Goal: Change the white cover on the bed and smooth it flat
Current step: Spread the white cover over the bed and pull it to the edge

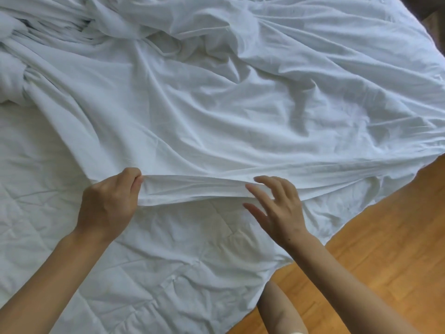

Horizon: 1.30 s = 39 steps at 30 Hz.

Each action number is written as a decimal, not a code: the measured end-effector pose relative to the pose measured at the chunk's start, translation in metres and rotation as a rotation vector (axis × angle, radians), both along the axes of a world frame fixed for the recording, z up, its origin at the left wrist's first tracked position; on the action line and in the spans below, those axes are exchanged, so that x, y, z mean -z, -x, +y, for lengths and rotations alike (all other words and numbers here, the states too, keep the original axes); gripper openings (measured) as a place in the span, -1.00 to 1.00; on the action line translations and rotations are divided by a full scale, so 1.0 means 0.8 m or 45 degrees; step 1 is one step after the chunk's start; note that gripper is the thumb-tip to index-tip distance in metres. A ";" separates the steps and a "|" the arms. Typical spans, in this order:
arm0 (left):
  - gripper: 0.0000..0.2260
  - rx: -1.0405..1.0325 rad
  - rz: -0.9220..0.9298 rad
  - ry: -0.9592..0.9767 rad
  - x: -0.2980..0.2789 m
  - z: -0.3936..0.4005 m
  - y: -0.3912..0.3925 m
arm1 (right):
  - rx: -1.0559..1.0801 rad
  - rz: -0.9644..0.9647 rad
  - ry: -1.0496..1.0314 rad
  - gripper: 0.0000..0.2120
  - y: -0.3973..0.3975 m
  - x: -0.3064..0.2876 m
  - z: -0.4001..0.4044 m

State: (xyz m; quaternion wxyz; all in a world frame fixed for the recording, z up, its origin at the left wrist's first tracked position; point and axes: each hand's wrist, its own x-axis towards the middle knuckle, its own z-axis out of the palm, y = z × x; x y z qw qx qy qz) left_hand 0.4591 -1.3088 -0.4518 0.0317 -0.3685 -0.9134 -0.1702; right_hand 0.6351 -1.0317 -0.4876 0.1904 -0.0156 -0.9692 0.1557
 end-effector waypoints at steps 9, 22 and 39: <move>-0.80 -0.170 -0.081 -0.088 -0.013 0.012 0.014 | -0.369 0.008 -0.011 -0.82 0.001 0.010 -0.028; -0.76 0.295 0.020 -0.005 0.013 -0.025 -0.012 | -0.034 -0.149 0.165 -0.82 0.052 0.004 -0.033; -0.84 -0.349 0.312 0.353 0.000 -0.003 0.123 | -0.174 -0.097 0.354 -0.69 0.001 -0.035 -0.021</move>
